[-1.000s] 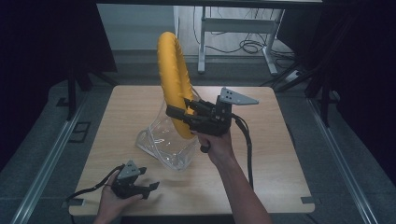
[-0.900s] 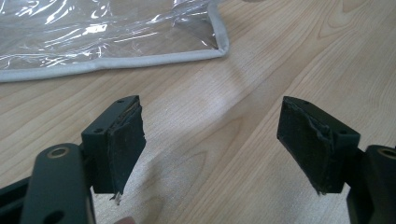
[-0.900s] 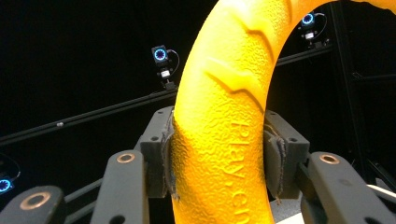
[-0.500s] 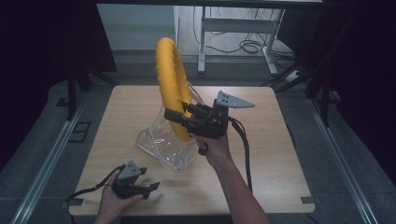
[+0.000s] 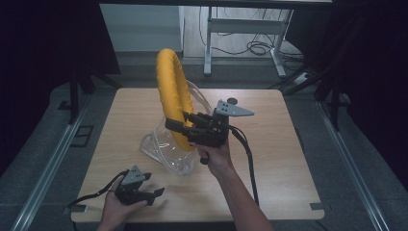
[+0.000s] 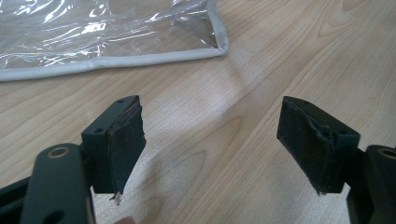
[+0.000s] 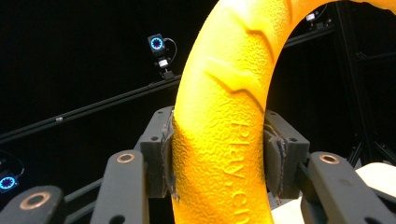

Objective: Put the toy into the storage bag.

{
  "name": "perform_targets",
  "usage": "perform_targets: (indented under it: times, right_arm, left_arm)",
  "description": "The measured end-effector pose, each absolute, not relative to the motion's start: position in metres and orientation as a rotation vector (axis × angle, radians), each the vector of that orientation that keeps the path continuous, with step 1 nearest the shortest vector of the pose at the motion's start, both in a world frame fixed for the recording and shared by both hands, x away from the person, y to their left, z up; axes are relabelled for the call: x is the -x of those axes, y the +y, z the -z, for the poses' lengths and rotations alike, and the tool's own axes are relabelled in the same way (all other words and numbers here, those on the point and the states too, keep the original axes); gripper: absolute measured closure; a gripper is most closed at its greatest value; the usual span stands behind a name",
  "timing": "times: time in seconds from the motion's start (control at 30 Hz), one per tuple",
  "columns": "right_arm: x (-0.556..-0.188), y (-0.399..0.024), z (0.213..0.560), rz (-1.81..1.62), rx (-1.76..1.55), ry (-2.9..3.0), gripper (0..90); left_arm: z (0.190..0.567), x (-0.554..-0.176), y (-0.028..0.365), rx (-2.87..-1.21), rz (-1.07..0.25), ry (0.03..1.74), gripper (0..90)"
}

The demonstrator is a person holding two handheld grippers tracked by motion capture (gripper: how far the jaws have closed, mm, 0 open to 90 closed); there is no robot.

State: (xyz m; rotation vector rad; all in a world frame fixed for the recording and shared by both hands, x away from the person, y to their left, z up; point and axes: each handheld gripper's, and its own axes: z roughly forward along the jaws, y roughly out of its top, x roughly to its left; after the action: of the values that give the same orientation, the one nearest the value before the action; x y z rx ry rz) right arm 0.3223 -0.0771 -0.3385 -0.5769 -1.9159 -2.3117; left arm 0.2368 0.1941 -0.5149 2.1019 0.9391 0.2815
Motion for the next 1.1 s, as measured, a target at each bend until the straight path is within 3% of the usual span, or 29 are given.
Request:
perform_targets:
  times: [1.1]
  right_arm:
    - [-0.339, -0.078, 0.404, 2.221, 0.77, -1.855, 50.7]
  left_arm:
    - [0.516, -0.237, 0.194, -2.106, -0.281, 0.936, 22.9]
